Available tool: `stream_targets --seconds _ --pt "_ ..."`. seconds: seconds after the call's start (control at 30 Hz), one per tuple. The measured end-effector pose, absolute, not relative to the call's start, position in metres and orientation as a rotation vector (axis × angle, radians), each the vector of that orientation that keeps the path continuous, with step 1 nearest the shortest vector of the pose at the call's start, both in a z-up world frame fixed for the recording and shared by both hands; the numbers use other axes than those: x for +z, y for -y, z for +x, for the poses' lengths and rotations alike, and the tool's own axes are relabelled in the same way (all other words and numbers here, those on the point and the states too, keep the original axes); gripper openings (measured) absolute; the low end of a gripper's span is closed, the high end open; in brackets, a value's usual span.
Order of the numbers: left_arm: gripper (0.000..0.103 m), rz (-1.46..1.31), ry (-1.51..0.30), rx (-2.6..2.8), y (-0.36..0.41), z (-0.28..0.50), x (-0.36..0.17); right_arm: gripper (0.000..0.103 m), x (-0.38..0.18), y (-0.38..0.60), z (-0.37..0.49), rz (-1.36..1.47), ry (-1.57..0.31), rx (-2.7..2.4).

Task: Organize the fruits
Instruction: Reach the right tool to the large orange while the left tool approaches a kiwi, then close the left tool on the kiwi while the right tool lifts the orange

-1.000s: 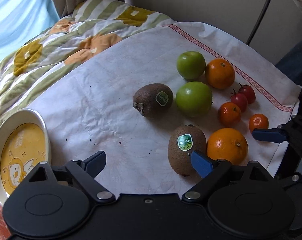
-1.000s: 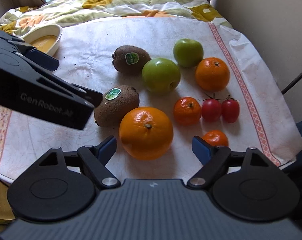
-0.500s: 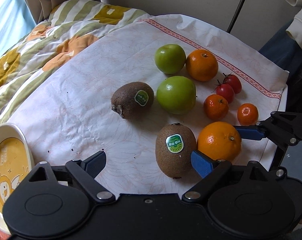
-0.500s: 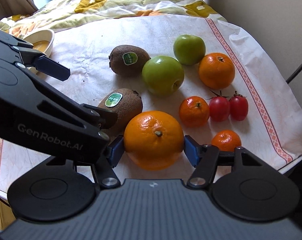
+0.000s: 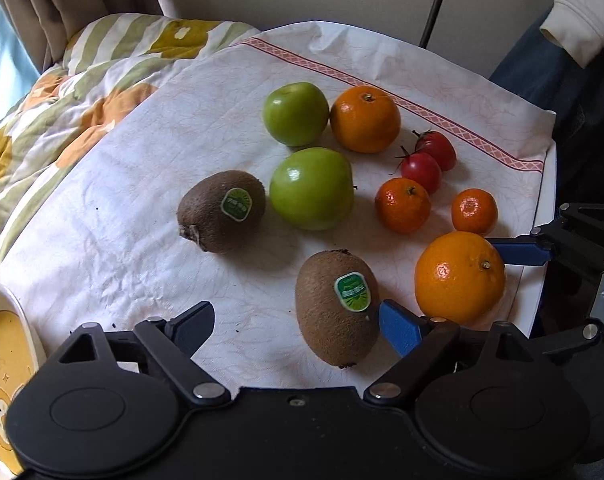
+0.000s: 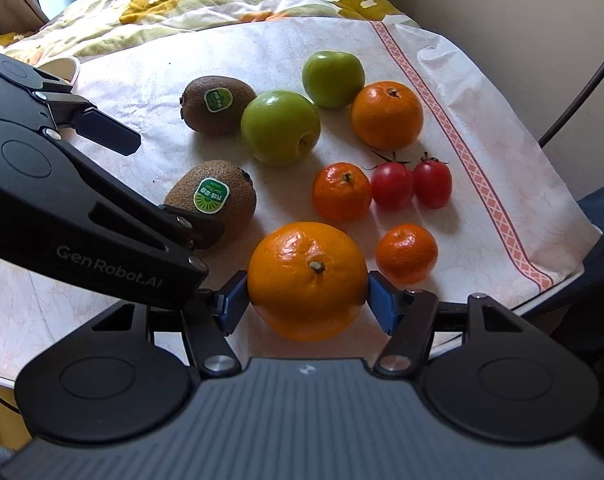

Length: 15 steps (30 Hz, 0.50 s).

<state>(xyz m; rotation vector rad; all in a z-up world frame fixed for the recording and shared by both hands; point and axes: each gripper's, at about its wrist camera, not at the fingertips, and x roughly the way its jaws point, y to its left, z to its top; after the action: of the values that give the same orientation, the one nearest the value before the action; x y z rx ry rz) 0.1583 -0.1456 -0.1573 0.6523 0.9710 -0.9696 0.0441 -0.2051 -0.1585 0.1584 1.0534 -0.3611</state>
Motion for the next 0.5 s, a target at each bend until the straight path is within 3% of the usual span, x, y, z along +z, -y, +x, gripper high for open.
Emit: stream_targets --seconds 0.2,0.5 --pt "0.088 0.667 -0.963 -0.992 0.153 0.151 -0.158 0.078 -0.157 0.21 0.035 0.154 -1.048 -0.365" --pt "0.068 0.694 -0.993 -0.987 0.163 0.145 -0.169 0.078 -0.157 0.215 0.025 0.167 -1.038 -0.347"
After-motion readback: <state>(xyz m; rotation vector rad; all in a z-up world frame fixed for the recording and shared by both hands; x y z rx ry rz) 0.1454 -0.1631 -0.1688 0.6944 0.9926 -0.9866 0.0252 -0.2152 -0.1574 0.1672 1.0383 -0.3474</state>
